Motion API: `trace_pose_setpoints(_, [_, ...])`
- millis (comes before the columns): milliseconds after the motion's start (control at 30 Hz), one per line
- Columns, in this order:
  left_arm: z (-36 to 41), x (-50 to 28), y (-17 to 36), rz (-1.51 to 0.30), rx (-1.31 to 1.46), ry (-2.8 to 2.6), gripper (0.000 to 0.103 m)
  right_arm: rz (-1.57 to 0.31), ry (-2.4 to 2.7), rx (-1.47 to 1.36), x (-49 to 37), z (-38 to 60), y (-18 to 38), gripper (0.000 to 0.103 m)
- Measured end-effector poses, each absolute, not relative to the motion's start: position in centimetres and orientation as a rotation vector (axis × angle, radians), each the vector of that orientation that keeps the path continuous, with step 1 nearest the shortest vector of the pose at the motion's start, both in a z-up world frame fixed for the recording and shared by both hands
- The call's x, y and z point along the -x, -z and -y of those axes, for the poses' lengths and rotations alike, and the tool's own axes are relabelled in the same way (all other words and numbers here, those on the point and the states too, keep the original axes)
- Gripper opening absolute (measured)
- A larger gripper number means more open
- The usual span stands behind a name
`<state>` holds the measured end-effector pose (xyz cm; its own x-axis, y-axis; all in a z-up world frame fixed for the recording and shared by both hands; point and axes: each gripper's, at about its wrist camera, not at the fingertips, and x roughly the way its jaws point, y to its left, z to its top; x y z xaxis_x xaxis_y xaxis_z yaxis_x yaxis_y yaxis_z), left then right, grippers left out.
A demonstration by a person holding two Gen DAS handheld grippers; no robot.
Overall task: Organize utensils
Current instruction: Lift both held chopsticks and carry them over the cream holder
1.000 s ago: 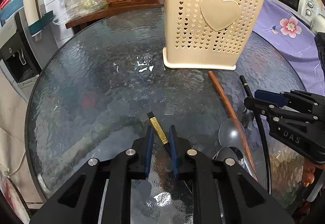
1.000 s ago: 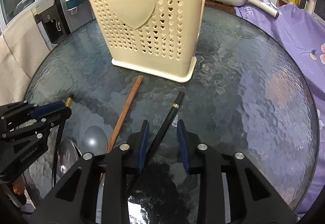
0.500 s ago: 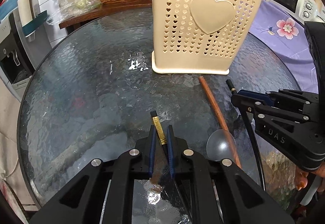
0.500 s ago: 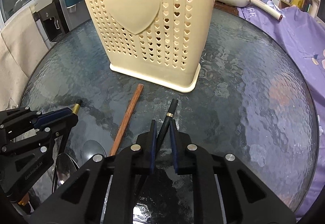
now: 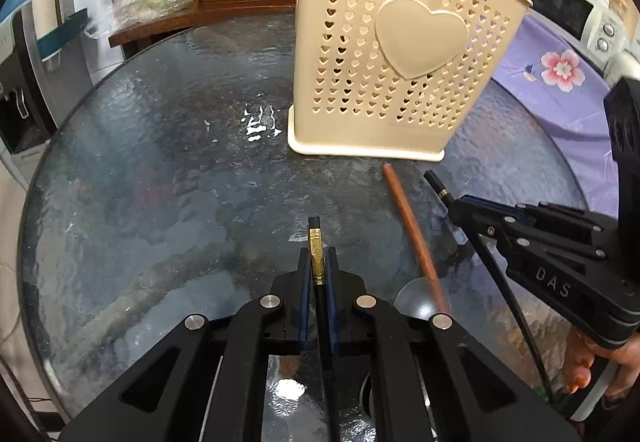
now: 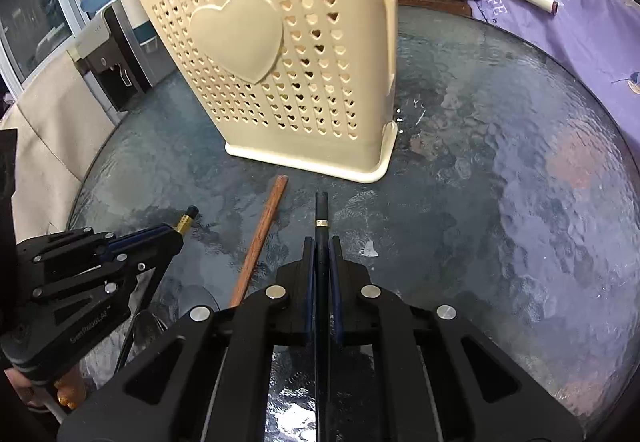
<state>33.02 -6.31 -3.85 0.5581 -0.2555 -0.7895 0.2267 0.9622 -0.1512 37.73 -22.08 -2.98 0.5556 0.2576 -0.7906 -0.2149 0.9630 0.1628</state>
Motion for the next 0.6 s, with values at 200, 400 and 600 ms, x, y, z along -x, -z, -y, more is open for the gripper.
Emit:
trace_pose_setpoints(200, [5.9, -33.0, 2.5, -0.905, 0.050, 0.292, 0.007, -0.905, -0.306, -0.073, -37.1, 22.9, 1.9, 0.008])
trace_pose_setpoints(400, [5.4, -32.2, 0.2, -0.850, 0.076, 0.299, 0.007, -0.852, -0.335, -0.098, -36.3, 23.5, 0.0, 0.008])
trace_pose_setpoints(600, [4.8, -30.8, -3.4, -0.764, 0.093, 0.312, 0.006, -0.778, -0.388, -0.127, -34.9, 23.9, -3.2, 0.008])
